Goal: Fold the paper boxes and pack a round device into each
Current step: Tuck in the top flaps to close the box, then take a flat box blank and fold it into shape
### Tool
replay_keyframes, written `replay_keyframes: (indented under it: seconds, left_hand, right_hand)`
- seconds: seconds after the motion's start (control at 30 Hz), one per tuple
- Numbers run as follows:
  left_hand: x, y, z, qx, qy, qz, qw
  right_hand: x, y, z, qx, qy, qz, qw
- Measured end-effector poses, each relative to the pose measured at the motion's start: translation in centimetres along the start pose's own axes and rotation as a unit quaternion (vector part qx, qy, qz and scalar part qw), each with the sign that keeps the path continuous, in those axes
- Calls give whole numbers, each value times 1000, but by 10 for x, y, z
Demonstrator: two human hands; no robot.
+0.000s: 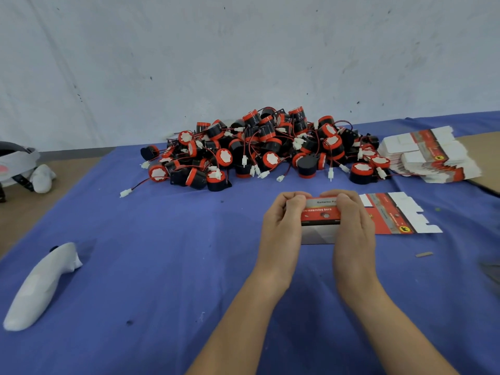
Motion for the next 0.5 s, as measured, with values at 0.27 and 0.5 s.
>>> replay_keyframes:
  seconds: [0.27,0.5]
  left_hand:
    - [-5,15,-2,-117,64,-127,983]
    - [39,-5,1,-100,27,-47,993]
  right_hand:
    - [-23,12,-5,-67,-74,26,995]
    - [-77,0,-4,42,-32,177,983]
Point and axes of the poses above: each hand's wrist, its own y-axis towards the middle knuckle, its own x-axis out of the palm, z = x × y, the point moved 1 cm from there along y, towards the middle knuckle, and after that the axes turned 9 degrees about -y, right-handed, at the moved point
